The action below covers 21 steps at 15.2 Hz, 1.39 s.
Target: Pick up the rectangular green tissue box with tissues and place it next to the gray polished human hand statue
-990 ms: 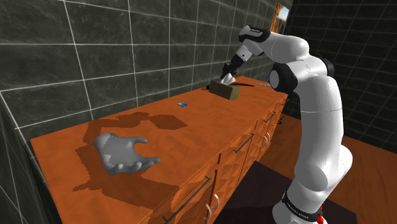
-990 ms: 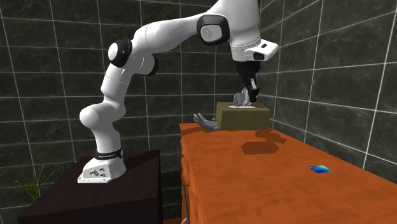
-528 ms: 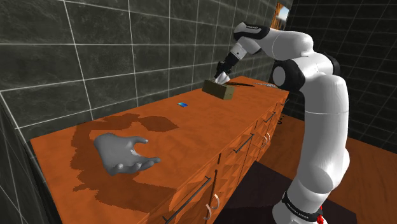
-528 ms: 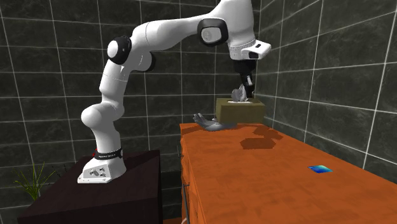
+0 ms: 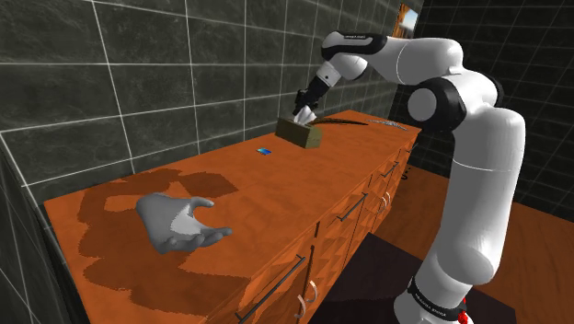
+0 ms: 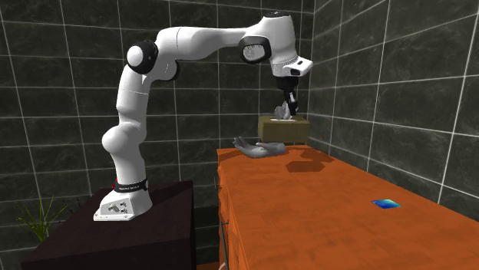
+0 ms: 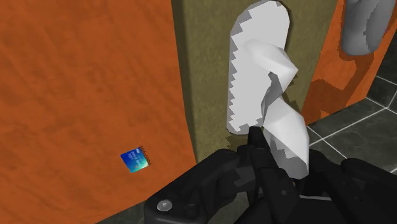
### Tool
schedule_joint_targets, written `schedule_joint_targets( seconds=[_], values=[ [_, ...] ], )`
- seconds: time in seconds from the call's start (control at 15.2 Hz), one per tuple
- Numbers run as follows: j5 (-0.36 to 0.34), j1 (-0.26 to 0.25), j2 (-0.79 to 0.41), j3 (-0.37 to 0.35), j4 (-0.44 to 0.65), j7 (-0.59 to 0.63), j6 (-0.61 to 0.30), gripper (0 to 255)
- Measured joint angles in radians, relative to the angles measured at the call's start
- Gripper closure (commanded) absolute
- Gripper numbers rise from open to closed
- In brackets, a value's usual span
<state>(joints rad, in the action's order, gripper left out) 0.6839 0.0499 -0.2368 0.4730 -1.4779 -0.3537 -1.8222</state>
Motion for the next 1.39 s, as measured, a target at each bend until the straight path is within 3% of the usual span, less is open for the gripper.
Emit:
schedule_joint_targets(
  seconds=[0.59, 1.39],
  values=[
    [-0.066, -0.156, 0.062, -0.074, -0.088, 0.178, -0.153, 255],
    [-0.133, -0.316, 0.004, -0.166, -0.034, 0.418, -0.282, 255]
  ],
)
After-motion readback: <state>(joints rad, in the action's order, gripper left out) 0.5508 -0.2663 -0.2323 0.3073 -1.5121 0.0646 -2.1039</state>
